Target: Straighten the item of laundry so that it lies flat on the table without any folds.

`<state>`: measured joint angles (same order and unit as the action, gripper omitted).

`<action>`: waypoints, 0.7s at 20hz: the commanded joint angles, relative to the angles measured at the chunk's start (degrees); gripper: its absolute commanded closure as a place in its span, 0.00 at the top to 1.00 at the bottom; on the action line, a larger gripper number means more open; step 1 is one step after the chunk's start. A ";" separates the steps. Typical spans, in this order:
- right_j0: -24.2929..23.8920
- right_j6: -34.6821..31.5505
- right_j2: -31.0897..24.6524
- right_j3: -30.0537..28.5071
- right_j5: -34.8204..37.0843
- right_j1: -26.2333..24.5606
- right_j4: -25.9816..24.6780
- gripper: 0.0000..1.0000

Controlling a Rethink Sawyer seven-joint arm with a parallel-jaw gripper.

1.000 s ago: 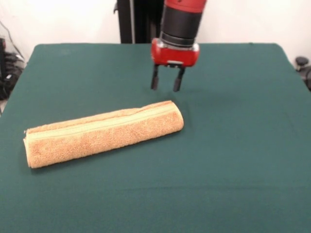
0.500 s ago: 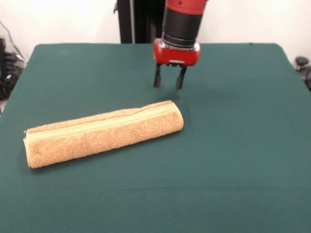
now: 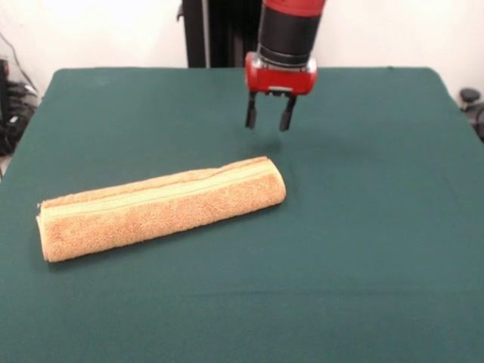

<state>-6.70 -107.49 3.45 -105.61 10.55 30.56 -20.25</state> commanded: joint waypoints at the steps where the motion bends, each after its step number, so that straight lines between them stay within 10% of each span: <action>1: -3.23 -2.43 -9.92 -5.16 16.08 4.77 5.99 1.00; 14: -3.11 -1.86 -9.58 10.95 18.92 -3.47 5.16 1.00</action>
<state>-10.30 -107.49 1.57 -101.60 26.53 32.55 -17.32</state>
